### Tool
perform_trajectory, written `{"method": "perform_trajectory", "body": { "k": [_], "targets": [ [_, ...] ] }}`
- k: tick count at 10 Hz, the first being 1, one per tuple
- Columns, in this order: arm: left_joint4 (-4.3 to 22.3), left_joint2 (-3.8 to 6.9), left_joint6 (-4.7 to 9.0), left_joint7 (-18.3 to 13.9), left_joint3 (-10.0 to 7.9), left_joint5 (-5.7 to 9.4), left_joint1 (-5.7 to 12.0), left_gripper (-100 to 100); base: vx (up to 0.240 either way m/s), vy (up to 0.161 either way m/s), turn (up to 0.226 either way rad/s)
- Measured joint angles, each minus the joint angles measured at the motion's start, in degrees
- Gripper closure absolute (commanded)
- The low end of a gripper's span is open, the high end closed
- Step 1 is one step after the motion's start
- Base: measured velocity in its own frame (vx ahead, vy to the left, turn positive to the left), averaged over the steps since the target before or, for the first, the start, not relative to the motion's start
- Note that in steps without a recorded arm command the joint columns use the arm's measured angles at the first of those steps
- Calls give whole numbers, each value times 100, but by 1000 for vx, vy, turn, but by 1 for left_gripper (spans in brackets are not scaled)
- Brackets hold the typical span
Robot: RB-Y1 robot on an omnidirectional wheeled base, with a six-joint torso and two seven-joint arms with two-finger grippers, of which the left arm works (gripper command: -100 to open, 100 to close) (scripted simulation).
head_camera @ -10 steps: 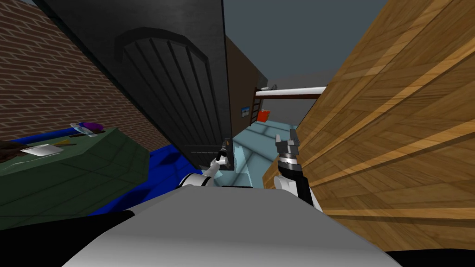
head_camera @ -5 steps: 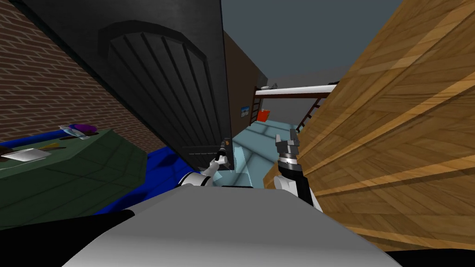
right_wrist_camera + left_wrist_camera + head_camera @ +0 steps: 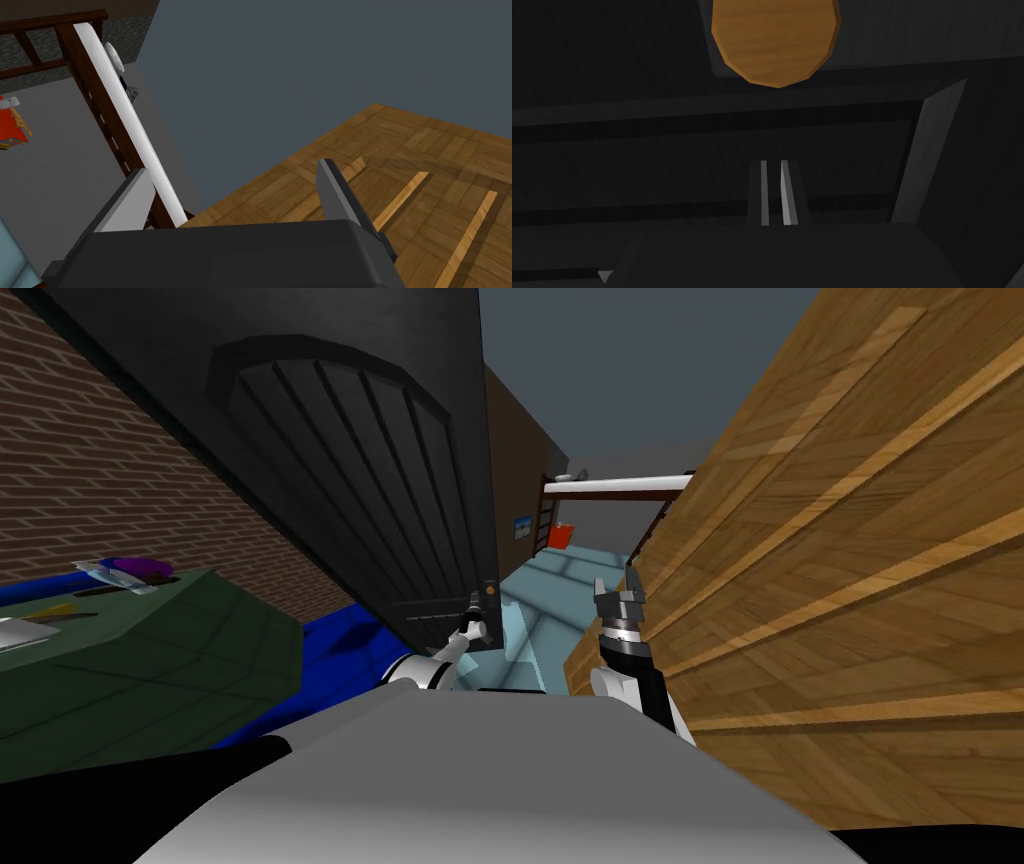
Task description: Push the door open
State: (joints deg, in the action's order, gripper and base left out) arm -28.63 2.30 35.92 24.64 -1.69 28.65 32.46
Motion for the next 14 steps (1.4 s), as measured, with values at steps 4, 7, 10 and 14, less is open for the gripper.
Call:
{"method": "perform_trajectory", "body": {
  "k": [4,7,10,14],
  "targets": [
    [-76,-47,37,400,-151,387,5,-100,-134,21,-155],
    [23,-233,158,738,-279,751,90,-100,-160,7,-174],
    [49,-431,226,967,-353,970,113,-100,-54,-29,-55],
    [11,-172,217,946,-356,968,71,-100,128,34,-21]
  ]
}}
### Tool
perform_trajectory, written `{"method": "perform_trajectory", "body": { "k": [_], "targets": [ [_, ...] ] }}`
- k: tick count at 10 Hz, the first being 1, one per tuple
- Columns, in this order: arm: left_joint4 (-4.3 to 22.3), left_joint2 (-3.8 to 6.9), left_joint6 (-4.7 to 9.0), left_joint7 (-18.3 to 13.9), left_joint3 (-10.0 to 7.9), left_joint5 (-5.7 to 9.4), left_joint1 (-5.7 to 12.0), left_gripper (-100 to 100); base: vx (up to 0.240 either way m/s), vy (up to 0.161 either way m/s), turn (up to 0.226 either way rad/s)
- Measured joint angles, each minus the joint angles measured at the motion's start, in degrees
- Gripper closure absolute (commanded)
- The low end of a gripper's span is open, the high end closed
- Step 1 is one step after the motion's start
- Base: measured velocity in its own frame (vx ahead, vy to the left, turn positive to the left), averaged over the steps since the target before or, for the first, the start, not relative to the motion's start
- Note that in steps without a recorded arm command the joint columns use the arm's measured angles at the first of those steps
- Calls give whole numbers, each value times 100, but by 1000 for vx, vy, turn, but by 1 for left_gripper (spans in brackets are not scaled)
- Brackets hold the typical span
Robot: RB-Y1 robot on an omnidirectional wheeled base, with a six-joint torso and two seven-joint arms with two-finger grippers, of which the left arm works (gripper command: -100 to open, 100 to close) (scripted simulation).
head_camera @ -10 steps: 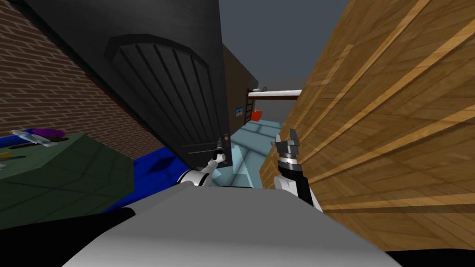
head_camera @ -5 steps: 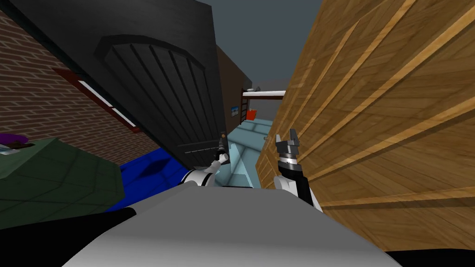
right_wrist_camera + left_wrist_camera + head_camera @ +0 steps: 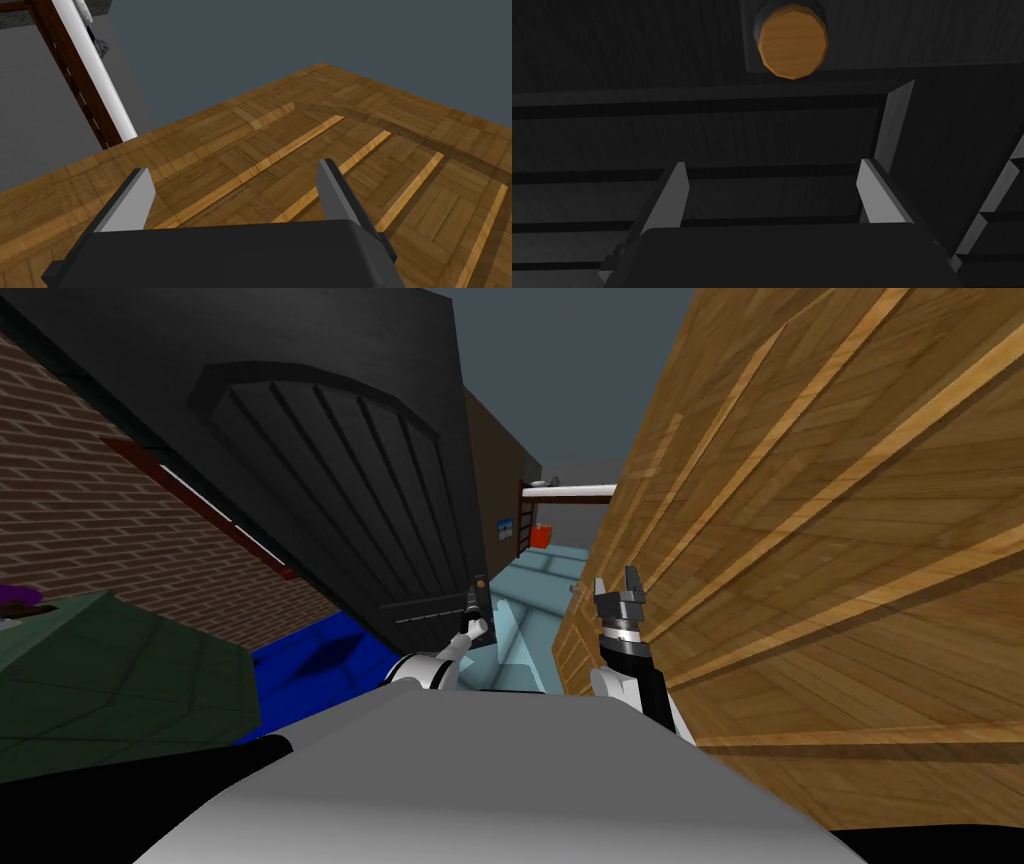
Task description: Push the door open
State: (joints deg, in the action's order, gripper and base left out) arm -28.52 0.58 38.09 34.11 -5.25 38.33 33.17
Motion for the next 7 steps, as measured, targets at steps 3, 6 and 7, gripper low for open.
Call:
{"method": "perform_trajectory", "body": {
  "k": [3,6,7],
  "targets": [
    [23,85,57,-32,-12,-1,-10,-100,206,35,-27],
    [-111,-102,24,-24,-34,3,-101,-100,176,1,-22],
    [-121,-114,16,-19,-35,4,-103,100,-11,0,7]
  ]
}}
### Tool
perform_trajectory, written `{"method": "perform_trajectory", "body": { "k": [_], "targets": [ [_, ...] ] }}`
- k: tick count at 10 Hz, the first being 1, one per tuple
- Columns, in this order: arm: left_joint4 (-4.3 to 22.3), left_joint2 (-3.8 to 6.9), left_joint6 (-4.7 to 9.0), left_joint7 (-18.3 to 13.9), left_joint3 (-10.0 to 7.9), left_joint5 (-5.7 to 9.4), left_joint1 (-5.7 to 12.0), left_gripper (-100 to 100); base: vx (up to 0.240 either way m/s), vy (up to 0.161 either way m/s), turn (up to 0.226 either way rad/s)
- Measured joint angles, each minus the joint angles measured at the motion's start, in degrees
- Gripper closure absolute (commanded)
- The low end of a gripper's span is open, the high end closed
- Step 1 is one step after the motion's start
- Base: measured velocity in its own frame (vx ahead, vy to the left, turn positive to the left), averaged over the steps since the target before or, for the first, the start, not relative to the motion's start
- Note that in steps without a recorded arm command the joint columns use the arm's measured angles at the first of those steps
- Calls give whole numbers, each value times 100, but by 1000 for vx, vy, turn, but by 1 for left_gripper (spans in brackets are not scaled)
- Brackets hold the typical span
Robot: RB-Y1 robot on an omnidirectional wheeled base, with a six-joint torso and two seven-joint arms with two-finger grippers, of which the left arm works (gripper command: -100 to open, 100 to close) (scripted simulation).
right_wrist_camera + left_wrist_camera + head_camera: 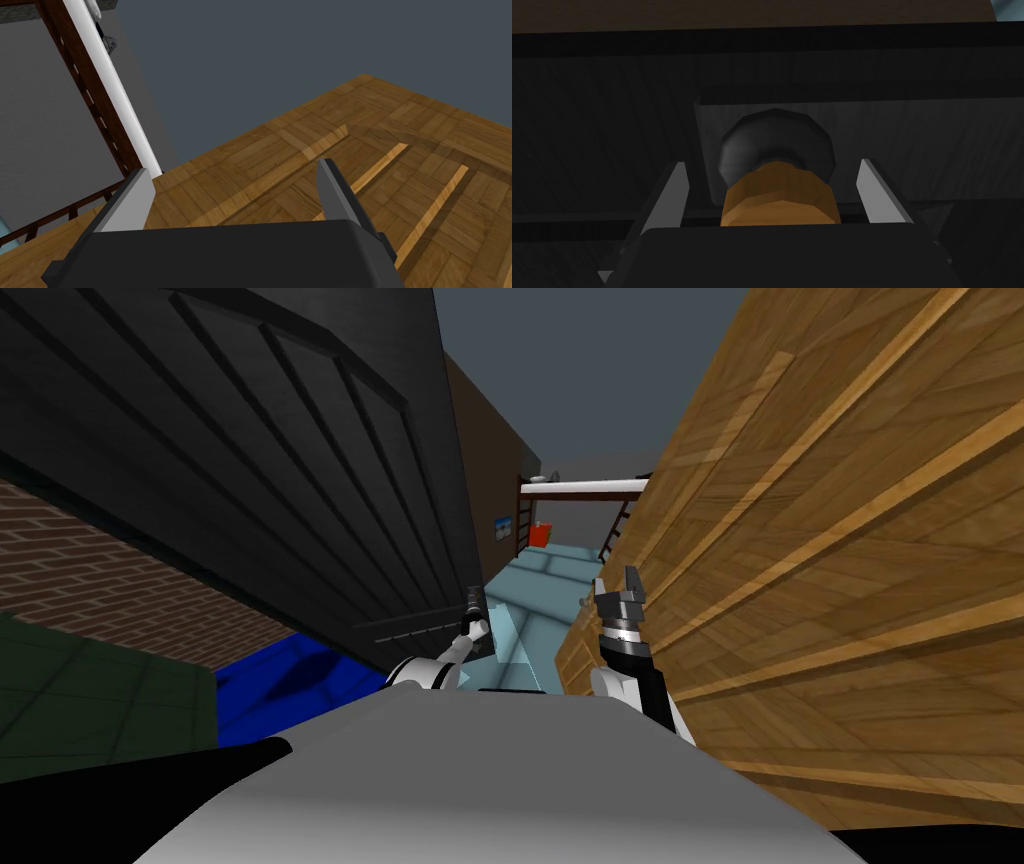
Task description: Push the door open
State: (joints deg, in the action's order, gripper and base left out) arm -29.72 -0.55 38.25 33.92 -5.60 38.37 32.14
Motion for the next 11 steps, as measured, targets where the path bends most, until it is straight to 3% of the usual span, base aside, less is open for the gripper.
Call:
{"method": "perform_trajectory", "body": {
  "k": [6,7,8,9,11],
  "targets": [
    [24,0,-7,-4,5,0,-12,100,7,-2,-1],
    [-186,-10,-104,170,-70,85,-148,100,149,-21,30],
    [-79,30,-98,251,-112,136,-73,100,89,7,7],
    [152,113,14,159,-87,131,70,100,159,21,0],
    [-80,127,26,293,-143,228,-66,100,146,7,34]
  ]
}}
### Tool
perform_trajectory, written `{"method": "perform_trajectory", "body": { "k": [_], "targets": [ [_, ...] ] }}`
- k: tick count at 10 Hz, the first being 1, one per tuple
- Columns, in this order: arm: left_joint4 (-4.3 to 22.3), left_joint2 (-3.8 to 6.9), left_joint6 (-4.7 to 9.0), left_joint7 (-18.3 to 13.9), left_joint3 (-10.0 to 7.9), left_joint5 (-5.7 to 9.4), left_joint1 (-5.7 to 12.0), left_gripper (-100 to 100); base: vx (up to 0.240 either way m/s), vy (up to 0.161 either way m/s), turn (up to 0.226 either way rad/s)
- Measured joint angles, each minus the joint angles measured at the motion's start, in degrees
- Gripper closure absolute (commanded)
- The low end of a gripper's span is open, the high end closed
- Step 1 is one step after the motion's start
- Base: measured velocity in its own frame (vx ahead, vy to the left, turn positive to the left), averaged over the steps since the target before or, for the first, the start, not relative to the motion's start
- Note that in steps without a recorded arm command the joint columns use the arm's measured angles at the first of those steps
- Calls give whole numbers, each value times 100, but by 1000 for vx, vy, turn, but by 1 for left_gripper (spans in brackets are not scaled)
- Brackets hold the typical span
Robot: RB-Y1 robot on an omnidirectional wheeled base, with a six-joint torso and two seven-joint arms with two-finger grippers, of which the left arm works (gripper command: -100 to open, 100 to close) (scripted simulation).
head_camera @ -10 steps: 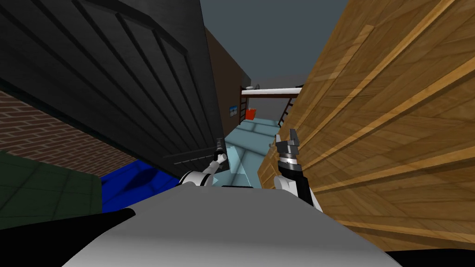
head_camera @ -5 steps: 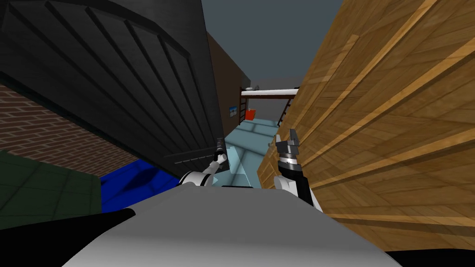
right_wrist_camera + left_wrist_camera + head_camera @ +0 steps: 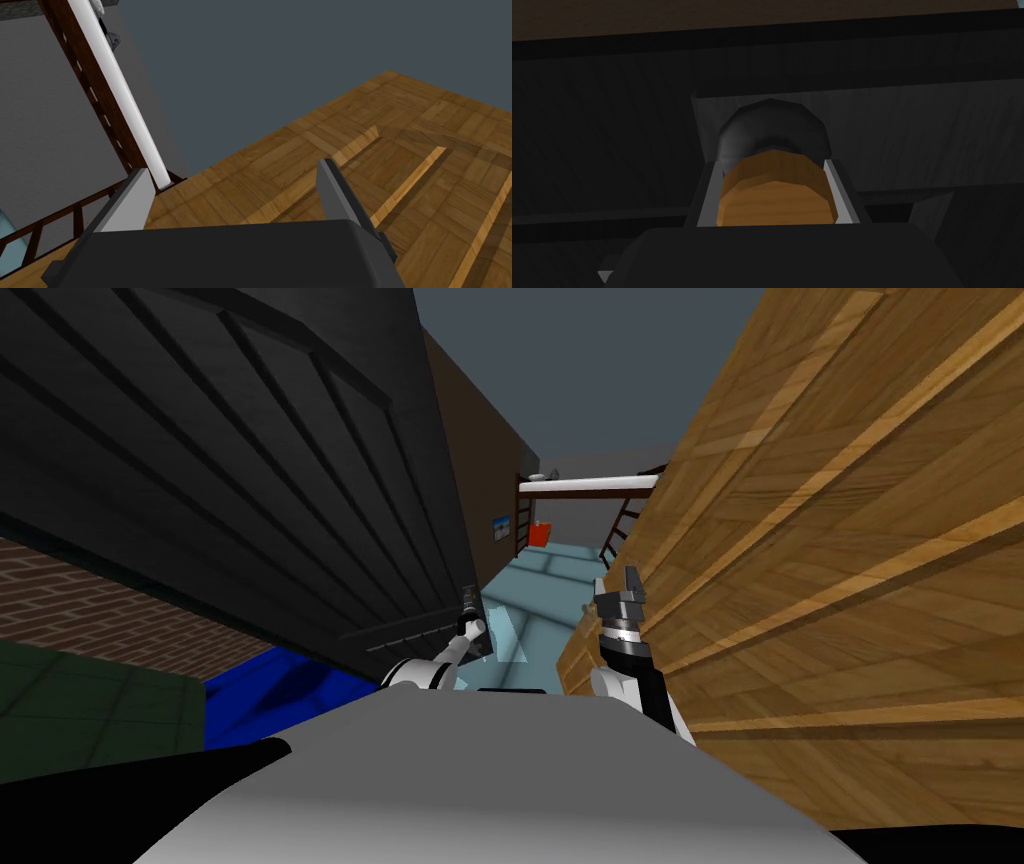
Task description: Push the door open
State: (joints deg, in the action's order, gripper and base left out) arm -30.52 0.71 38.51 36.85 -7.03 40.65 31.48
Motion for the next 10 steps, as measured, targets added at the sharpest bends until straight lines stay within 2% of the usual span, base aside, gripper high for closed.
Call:
{"method": "perform_trajectory", "body": {
  "k": [1,2,3,4,5,6,8,9,10],
  "targets": [
    [130,24,78,7,-15,19,99,100,205,16,36],
    [184,-10,149,79,-73,93,123,100,267,20,55],
    [-54,-98,122,263,-153,178,-22,100,159,-3,36],
    [-130,-101,110,363,-193,216,-26,100,50,-9,28],
    [243,-17,262,248,-174,211,225,100,147,-9,73],
    [388,-82,391,238,-229,281,296,100,149,-31,49],
    [226,-221,405,433,-343,391,189,100,97,-19,27],
    [217,-232,404,457,-350,398,184,100,108,47,-131],
    [166,-168,414,518,-381,485,116,100,123,47,-58]
  ]
}}
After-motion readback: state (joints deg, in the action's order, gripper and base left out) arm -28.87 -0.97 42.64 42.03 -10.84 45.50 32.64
